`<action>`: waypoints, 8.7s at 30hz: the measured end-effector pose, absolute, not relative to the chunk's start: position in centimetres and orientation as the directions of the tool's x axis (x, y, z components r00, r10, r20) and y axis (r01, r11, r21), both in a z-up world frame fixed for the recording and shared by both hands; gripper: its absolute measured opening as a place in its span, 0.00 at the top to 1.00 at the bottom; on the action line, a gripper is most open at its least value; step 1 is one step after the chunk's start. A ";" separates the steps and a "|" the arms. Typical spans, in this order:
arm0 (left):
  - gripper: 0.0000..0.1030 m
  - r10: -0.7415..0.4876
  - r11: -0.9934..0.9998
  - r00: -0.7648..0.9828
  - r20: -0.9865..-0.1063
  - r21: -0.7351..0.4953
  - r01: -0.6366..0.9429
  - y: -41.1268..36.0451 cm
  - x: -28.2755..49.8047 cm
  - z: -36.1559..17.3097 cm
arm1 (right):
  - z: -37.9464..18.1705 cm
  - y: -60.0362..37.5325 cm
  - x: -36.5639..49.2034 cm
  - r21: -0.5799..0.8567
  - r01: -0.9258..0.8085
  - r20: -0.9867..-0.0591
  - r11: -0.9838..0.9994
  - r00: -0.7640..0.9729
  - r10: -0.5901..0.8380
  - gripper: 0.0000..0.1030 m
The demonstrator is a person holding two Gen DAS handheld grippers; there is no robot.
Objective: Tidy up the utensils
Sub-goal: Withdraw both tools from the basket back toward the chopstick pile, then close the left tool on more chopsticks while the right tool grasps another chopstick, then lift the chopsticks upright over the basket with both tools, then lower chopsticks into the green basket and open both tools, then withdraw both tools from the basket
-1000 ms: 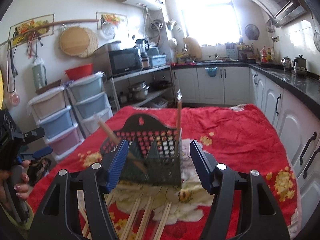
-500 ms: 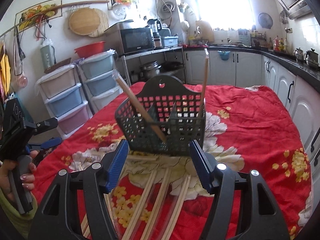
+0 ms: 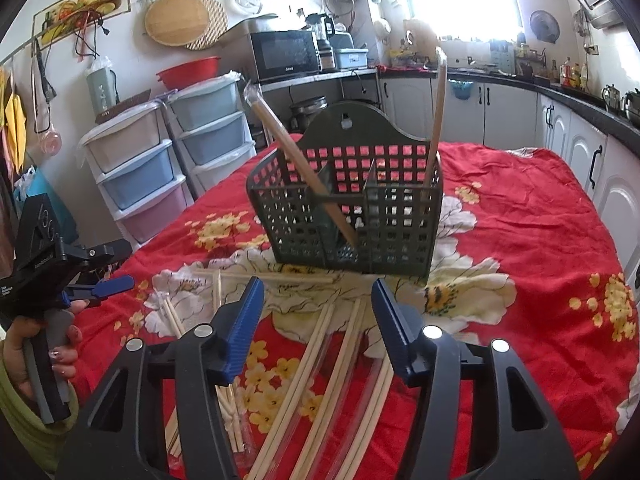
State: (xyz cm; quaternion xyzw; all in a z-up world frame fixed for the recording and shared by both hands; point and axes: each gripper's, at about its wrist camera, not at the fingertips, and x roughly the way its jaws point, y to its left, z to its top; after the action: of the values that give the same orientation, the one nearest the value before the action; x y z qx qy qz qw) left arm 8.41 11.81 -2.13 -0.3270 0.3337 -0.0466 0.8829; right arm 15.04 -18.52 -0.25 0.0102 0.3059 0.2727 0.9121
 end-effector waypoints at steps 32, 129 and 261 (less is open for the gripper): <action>0.40 -0.398 0.674 0.684 -0.611 -0.701 -0.234 12.9 9.8 -7.6 | -4.5 -17.2 19.5 0.176 -0.484 -0.757 0.857 0.490 0.432 0.71; 0.98 -0.325 0.846 0.923 -0.205 -0.499 0.187 6.6 14.0 15.5 | 13.5 -21.0 18.7 0.178 -0.560 -0.170 0.809 0.793 0.586 0.90; 0.10 -0.263 0.835 0.871 -0.415 -0.550 -0.010 11.1 11.9 2.5 | 2.9 -18.1 16.5 0.120 -0.478 -0.416 0.870 0.771 0.482 0.31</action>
State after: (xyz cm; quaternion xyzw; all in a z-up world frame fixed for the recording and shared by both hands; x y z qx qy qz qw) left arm 11.90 11.08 2.53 -0.2789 0.2448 -0.0681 0.9261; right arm 16.47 -18.07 2.94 0.0038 0.2221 0.2551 0.9411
